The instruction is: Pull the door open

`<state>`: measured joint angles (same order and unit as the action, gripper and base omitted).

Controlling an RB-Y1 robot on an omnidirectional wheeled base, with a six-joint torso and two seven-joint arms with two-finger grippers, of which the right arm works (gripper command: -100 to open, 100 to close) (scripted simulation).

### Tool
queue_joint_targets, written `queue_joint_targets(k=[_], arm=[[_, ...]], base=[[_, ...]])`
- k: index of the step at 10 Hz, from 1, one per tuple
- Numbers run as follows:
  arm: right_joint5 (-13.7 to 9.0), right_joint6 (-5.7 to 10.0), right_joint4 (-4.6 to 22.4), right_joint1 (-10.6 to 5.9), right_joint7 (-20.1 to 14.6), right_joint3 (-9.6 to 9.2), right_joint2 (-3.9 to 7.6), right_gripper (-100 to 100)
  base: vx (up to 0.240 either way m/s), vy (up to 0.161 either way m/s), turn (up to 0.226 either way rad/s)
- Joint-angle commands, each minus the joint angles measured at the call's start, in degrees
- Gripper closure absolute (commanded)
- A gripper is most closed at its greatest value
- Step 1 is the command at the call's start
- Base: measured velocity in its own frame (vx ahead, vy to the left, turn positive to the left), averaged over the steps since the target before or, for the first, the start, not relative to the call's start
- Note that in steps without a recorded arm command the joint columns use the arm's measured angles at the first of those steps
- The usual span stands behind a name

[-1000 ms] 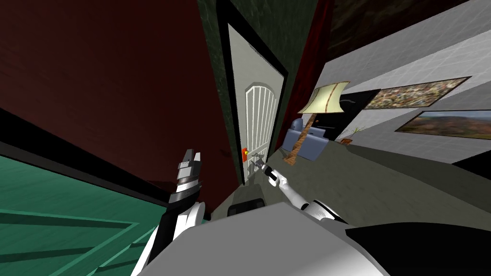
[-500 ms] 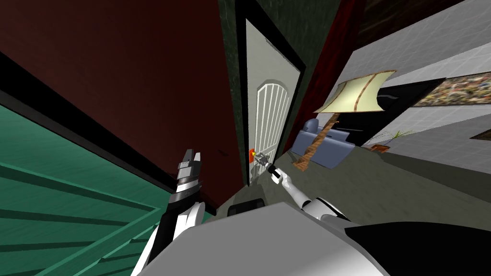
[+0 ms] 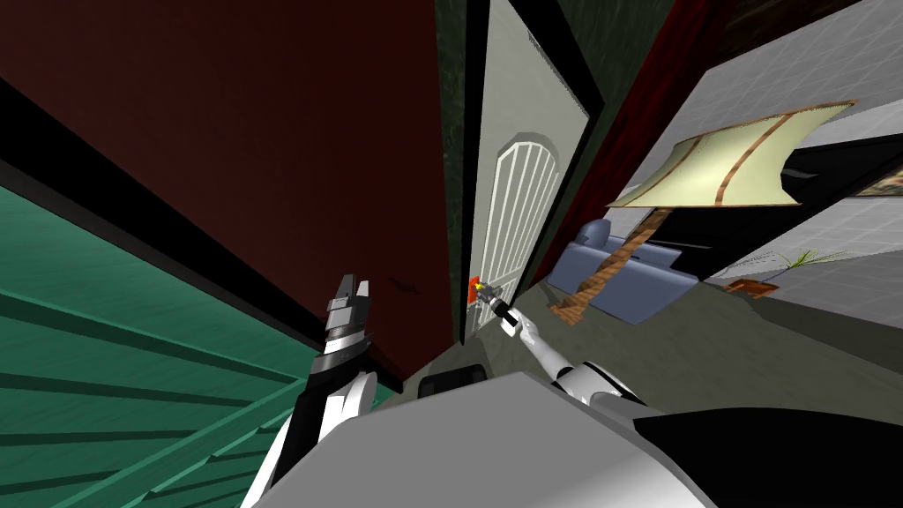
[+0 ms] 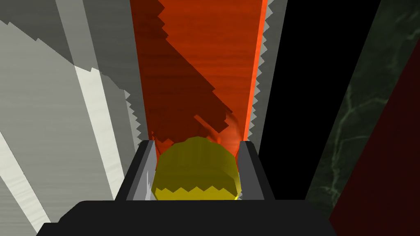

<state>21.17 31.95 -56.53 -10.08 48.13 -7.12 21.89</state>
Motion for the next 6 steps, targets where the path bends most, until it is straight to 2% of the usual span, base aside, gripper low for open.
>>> queue_joint_targets(k=[1, 4, 5, 6], arm=[[0.0, -0.03, 0.0, 0.06, 0.0, 0.06, 0.06, 100], [0.0, -0.03, 0.0, 0.06, 0.0, 0.06, 0.06, 100], [-0.8, -0.09, 0.3, 0.12, -2.2, -0.28, 0.20, 100], [-1.1, -0.12, 0.4, 0.12, -3.0, -0.33, 0.29, 100]], base=[[-0.018, -0.015, 0.014], [-0.007, -0.004, 0.000], [-0.026, -0.024, 0.024], [-0.041, -0.046, 0.024]])
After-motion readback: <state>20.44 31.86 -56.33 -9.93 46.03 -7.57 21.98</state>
